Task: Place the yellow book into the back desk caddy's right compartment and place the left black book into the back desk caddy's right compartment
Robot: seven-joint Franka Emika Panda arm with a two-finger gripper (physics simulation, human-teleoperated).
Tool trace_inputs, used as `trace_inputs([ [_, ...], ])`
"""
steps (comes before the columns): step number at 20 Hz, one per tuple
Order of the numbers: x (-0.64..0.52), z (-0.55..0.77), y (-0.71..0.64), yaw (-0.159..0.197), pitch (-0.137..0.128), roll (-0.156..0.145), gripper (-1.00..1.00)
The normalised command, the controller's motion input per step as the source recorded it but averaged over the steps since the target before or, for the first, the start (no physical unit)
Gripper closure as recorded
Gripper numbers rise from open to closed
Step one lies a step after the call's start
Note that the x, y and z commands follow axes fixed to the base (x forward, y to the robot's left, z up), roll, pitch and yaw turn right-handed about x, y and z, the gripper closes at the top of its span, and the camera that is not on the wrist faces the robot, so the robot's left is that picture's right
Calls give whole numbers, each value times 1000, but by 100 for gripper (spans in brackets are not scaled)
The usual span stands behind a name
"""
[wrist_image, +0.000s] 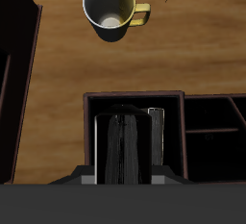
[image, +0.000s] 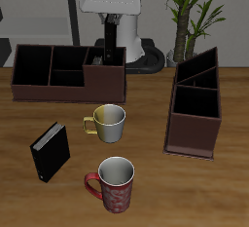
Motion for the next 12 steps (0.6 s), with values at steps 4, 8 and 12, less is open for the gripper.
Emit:
trace_inputs([
  [4, 101, -379, 92, 2, 90, 24, 100],
  [8, 15, -334, 47, -7, 55, 13, 100],
  [12, 76, -506, 83, 14, 79, 13, 100],
])
